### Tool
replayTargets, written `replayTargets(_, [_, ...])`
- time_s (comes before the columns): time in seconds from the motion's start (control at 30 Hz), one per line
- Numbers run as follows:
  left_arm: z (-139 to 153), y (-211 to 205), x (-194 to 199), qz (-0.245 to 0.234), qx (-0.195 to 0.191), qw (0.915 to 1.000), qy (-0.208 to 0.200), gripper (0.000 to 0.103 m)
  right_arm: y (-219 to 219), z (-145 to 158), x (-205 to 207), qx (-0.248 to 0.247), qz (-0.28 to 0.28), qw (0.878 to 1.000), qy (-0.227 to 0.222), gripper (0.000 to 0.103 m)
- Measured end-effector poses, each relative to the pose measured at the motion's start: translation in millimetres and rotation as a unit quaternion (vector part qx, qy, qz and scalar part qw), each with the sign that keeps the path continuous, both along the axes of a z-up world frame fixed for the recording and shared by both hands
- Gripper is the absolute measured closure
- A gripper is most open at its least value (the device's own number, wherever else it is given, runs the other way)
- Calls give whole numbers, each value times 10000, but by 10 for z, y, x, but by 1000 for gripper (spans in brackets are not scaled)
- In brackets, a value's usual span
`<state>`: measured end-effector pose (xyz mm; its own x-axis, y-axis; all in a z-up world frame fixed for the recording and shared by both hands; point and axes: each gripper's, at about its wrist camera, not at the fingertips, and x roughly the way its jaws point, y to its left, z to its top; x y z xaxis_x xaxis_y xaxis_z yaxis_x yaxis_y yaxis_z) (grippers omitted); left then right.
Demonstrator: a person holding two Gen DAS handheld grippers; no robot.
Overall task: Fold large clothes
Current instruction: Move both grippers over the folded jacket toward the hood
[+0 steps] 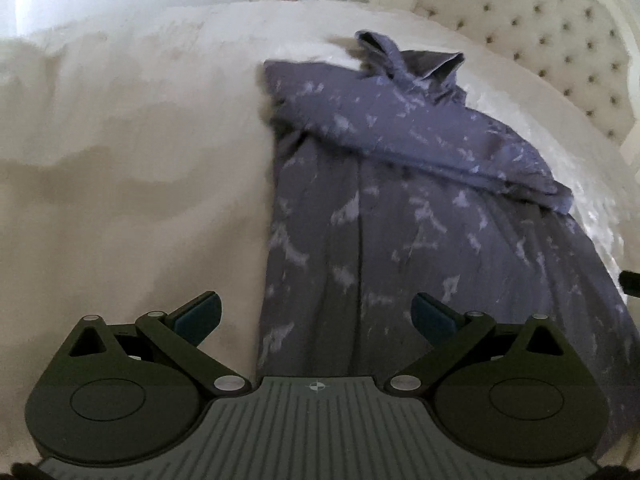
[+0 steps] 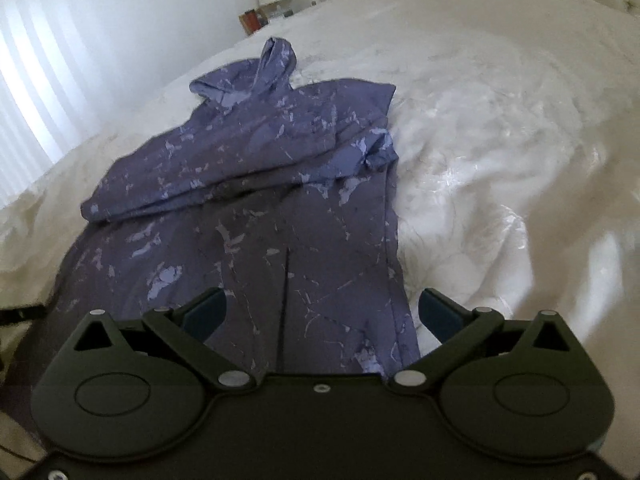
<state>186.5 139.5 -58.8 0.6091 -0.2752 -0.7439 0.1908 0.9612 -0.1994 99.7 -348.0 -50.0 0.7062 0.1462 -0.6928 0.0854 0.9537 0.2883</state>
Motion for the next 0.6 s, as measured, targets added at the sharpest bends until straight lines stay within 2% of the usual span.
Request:
replayTargets(0.1, [-191, -13, 45, 1, 61, 9998, 162, 0, -22, -28, 65, 88, -77, 9999, -30, 1])
replayTargets(0.3, [-270, -38, 32, 74, 41, 9999, -66, 0, -145, -105, 294, 144, -215, 9996, -67, 1])
replayTargets(0.4, [-297, -54, 1, 99, 52, 9998, -188, 0, -194, -103, 484, -25, -303, 9993, -236, 1])
replayTargets(0.53, [-285, -62, -20, 94, 104, 9997, -219, 0, -282, -83, 768, -710, -550, 9948, -486, 1])
replayTargets(0.6, [-289, -58, -21, 92, 101, 9996, -233, 0, -459, -56, 936, -547, -879, 9928, -600, 1])
